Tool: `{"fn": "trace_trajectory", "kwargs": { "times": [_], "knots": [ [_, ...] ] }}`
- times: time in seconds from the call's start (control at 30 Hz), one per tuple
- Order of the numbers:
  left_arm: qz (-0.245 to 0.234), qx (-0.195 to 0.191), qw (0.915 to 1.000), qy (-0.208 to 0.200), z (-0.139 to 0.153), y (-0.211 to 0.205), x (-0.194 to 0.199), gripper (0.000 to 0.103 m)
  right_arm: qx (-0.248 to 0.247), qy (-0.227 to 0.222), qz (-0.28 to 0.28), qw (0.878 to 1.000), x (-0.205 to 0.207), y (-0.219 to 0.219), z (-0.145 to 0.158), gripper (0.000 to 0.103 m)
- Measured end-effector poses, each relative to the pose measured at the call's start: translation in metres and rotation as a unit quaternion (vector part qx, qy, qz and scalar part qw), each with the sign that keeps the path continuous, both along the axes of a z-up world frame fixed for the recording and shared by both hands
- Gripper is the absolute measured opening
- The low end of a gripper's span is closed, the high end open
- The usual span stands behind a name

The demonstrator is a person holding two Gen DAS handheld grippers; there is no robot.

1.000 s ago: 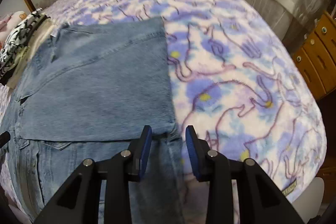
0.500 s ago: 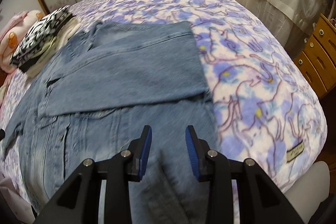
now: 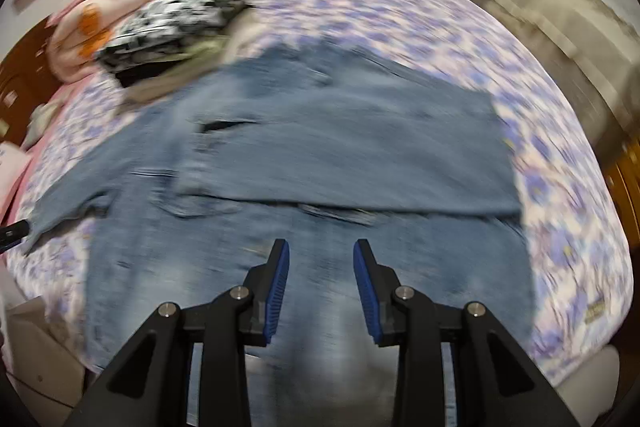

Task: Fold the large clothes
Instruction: 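Grasp the other denim sleeve with the left tool and fold it across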

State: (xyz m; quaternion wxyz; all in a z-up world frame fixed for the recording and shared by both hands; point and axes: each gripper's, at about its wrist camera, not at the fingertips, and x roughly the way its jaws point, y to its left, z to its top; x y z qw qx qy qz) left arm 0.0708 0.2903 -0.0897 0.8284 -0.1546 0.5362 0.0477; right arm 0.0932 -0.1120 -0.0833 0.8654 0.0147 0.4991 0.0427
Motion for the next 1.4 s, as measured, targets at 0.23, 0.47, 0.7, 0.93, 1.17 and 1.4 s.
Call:
{"fn": "trace_trajectory", "kwargs": {
  "times": [0.23,0.47,0.7,0.93,1.17,1.4],
  "knots": [
    [0.082,-0.083,0.9924,0.037,-0.034,0.076,0.004,0.075,0.009,-0.019,0.075,0.997,0.024,0.094,0.019,0.033],
    [0.209,-0.191,0.9553,0.087,-0.086,0.15,0.007,0.075,0.015,0.012,0.124,0.992,0.038,0.162,-0.004,0.033],
    [0.294,-0.179,0.9329,0.106,-0.114,0.204,0.025,0.075,0.009,0.042,0.134,0.99,0.06,0.191,-0.031,0.033],
    [0.365,-0.192,0.9077,0.079,-0.135,0.238,0.023,0.043,0.01,0.067,0.13,0.989,0.067,0.197,-0.053,0.033],
    [0.312,-0.099,0.9443,0.031,-0.106,0.222,0.044,0.007,0.037,0.088,0.117,0.989,0.059,0.182,-0.065,0.033],
    [0.216,0.016,0.9753,-0.041,-0.04,0.147,0.08,0.005,0.052,0.063,0.088,0.993,0.045,0.132,-0.044,0.033]
  ]
}}
